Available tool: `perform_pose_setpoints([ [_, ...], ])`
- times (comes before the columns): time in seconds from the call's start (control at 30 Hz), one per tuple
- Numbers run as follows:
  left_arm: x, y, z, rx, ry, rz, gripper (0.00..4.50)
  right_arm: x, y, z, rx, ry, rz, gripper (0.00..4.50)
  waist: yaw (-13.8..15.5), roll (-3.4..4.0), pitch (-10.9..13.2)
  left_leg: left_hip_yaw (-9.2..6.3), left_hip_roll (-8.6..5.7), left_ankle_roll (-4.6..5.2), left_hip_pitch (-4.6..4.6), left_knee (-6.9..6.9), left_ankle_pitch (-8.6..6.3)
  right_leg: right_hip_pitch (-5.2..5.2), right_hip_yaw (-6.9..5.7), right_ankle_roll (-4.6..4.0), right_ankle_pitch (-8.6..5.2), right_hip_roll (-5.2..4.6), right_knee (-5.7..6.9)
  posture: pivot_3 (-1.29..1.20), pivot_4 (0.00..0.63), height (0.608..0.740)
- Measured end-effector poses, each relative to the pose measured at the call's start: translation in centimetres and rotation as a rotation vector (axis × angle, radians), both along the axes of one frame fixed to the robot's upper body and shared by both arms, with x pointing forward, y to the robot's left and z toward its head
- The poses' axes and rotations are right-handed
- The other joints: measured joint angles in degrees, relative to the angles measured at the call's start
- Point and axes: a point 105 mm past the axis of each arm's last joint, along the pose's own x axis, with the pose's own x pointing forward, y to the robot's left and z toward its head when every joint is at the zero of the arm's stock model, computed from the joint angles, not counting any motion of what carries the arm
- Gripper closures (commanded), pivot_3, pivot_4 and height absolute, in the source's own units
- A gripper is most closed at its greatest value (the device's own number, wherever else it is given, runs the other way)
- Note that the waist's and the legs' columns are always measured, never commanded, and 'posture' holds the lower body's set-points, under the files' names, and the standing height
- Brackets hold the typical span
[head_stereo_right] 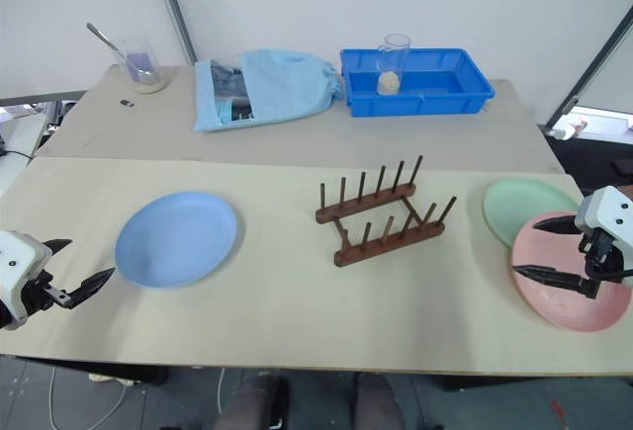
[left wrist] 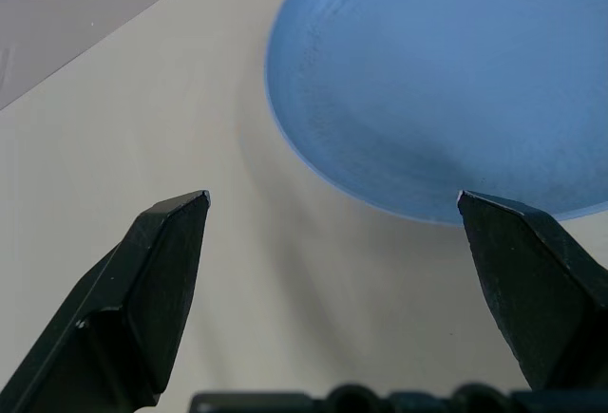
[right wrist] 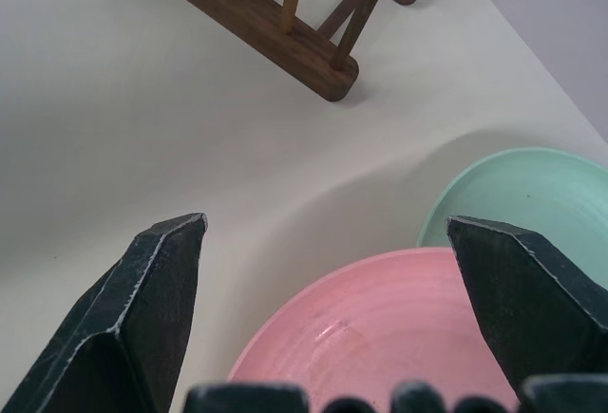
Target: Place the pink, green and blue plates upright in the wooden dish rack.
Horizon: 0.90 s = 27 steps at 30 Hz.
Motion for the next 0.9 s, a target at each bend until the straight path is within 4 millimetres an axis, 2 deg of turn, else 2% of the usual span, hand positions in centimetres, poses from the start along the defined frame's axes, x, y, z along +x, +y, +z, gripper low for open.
perform_pose_setpoints([
  [0.37,-0.2,-0.3,-0.1,0.015,0.003,-0.019,0.0,0.0,-0.1,-0.3,-0.009,0.001,0.014,0.03,0.01,0.0,0.0,0.01,0.0,0.0,0.01,0.0,0.0,0.01,0.0,0.0,0.0,0.0,0.0,0.0,0.15,0.725],
  [0.7,0.2,-1.1,0.7,-0.017,-0.049,-0.072,0.0,0.0,0.1,-0.6,-0.002,-0.003,0.019,0.03,0.0,-0.01,0.0,0.01,0.0,0.01,0.01,0.02,0.01,0.03,0.0,0.0,0.0,0.02,0.0,0.0,0.15,0.725],
  [0.77,0.5,-2.3,0.6,0.012,-0.038,-0.125,0.0,0.0,0.2,-0.9,0.009,-0.003,0.017,0.03,0.02,0.0,0.0,0.02,-0.02,0.01,0.02,0.02,0.01,0.05,0.01,0.0,0.0,0.01,0.0,0.0,0.15,0.725],
  [0.8,1.0,-3.7,0.5,0.018,-0.041,-0.168,0.0,0.0,0.3,-1.0,0.013,-0.005,0.017,0.03,0.14,0.01,0.0,0.02,-0.04,0.01,0.02,0.03,0.01,0.07,0.02,0.01,0.01,0.01,0.0,0.0,0.15,0.725],
  [0.9,2.1,-9.6,0.5,-0.045,-0.071,-0.333,0.0,0.0,1.6,-0.7,0.021,-0.032,0.054,0.03,0.69,0.06,-0.01,0.01,-0.08,0.01,0.0,0.1,0.02,0.15,0.08,0.07,0.05,0.0,-0.01,0.0,0.15,0.725],
])
